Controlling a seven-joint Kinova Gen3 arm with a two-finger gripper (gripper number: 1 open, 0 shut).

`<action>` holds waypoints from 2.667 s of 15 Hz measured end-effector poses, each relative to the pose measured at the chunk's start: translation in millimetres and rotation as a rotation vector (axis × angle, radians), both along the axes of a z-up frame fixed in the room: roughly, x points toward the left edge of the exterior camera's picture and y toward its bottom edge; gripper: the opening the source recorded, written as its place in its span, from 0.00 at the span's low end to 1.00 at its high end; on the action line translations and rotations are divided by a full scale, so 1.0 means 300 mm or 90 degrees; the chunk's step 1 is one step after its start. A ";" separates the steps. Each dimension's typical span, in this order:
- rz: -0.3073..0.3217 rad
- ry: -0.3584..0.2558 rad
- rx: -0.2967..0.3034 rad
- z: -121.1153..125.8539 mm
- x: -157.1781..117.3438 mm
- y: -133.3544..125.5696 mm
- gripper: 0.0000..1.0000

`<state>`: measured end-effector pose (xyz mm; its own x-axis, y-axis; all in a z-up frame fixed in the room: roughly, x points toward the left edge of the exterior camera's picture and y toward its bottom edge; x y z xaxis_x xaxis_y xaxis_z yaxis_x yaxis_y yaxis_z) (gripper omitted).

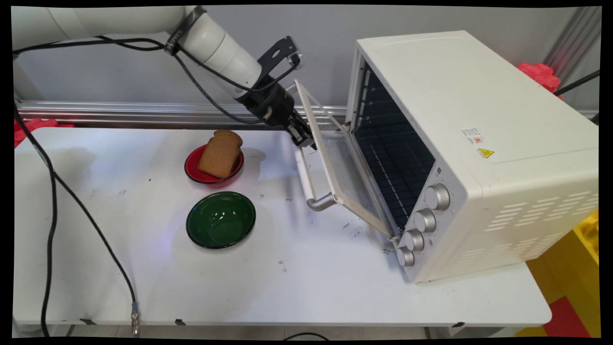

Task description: Open the oven

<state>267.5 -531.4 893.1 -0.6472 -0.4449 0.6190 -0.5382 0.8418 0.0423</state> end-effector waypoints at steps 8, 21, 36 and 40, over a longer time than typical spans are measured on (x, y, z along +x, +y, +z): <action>-0.029 0.013 -0.030 -0.061 0.054 0.037 0.00; -0.047 0.034 -0.051 -0.170 0.123 0.060 0.00; -0.067 0.053 -0.052 -0.309 0.184 0.081 0.00; -0.068 0.056 -0.051 -0.341 0.191 0.081 0.00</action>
<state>324.9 -507.0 790.8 -0.6296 -0.3237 0.7062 -0.4424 0.8966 0.0165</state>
